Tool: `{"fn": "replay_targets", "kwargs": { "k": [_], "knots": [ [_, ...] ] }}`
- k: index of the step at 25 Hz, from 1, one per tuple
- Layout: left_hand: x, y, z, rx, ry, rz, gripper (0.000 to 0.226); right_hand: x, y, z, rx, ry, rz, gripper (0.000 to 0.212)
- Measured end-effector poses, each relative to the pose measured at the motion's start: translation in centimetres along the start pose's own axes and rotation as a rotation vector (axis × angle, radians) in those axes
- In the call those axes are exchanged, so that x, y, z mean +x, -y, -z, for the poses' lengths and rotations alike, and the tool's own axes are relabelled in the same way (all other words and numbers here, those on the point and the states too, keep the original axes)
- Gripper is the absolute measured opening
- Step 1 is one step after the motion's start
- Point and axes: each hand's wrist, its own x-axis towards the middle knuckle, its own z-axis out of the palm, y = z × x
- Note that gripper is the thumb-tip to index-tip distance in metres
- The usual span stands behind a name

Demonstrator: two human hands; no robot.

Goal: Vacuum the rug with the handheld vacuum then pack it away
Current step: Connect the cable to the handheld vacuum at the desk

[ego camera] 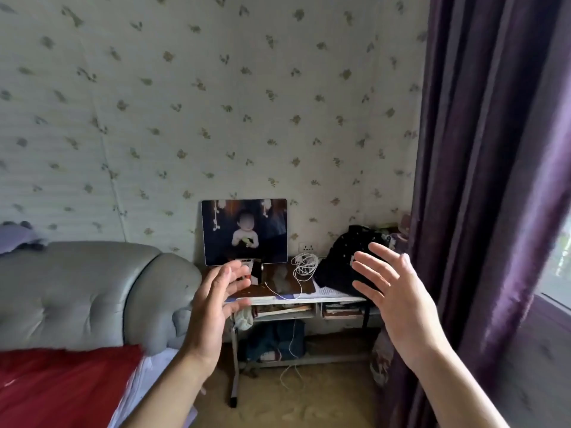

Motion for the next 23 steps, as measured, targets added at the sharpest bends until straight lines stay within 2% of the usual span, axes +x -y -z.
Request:
{"fn": "replay_targets", "kwargs": {
  "k": [4, 11, 15, 19, 22, 23],
  "knots": [
    [8.6, 4.6, -1.2, 0.032, -0.055, 0.053, 0.064, 10.3, -4.4, 0.9, -0.022, -0.008, -0.06, 0.099],
    [22.3, 10.1, -1.5, 0.095, -0.085, 0.064, 0.047, 23.6, -10.7, 2.0, -0.03, -0.017, -0.094, 0.1],
    [29.7, 14.6, -1.8, 0.026, -0.05, 0.105, 0.053, 29.9, -14.5, 2.5, -0.017, -0.05, -0.116, 0.094],
    [38.6, 18.8, -2.3, -0.032, -0.019, 0.147, 0.055, 37.9, -18.4, 1.6, -0.056, -0.114, -0.131, 0.102],
    [44.9, 20.9, -2.8, -0.073, -0.001, 0.177, 0.058, 43.7, -20.8, 1.1, -0.11, -0.146, -0.15, 0.091],
    [46.5, 21.3, -3.1, -0.078, 0.01, 0.179, 0.061, 45.2, -21.3, 1.1, -0.117, -0.144, -0.148, 0.094]
  ]
}}
